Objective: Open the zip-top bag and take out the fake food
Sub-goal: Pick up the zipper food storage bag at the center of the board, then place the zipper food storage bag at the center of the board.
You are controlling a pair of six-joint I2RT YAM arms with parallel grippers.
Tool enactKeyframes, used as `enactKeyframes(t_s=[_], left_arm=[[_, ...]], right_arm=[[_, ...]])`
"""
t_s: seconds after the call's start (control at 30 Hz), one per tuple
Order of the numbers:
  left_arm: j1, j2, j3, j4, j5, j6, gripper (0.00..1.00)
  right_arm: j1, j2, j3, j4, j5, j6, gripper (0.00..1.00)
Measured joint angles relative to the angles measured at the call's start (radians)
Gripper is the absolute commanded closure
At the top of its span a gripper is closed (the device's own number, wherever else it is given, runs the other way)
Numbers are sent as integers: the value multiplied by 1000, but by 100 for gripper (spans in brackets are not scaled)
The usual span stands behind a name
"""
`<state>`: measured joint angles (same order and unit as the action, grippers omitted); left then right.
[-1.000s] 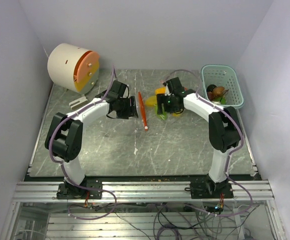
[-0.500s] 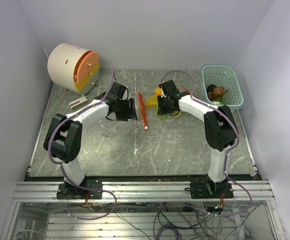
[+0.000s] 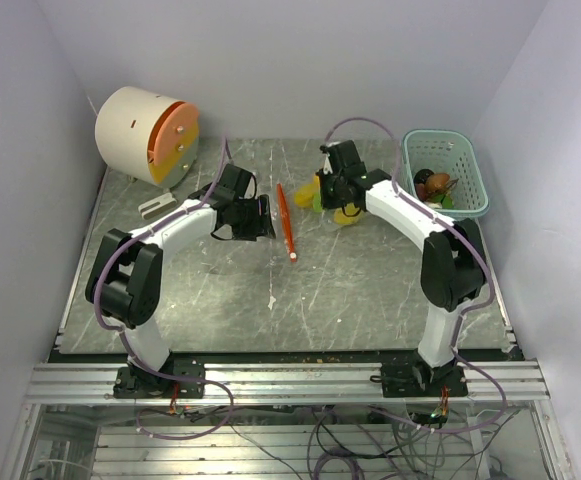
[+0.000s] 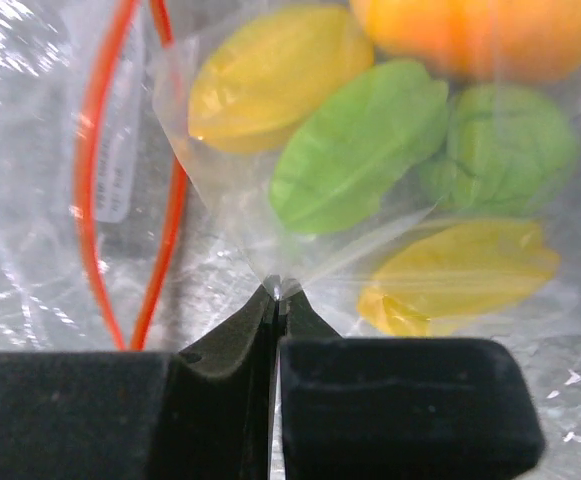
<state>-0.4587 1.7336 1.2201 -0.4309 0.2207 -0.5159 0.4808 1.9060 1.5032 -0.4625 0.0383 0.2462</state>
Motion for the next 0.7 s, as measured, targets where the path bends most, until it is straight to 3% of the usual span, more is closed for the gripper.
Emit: enactKeyframes(t_s=[0.2, 0.37, 0.5, 0.7], left_arm=[[0, 0, 0, 0, 0, -1, 33], [4, 0, 0, 1, 2, -4, 26], [27, -8, -18, 17, 21, -14, 22], [80, -60, -77, 17, 8, -23, 24]], right_arm=[[0, -42, 99, -21, -18, 8, 100], [9, -46, 120, -23, -54, 35, 100], [61, -44, 137, -42, -60, 47, 100], [173, -23, 212, -49, -84, 50, 99]])
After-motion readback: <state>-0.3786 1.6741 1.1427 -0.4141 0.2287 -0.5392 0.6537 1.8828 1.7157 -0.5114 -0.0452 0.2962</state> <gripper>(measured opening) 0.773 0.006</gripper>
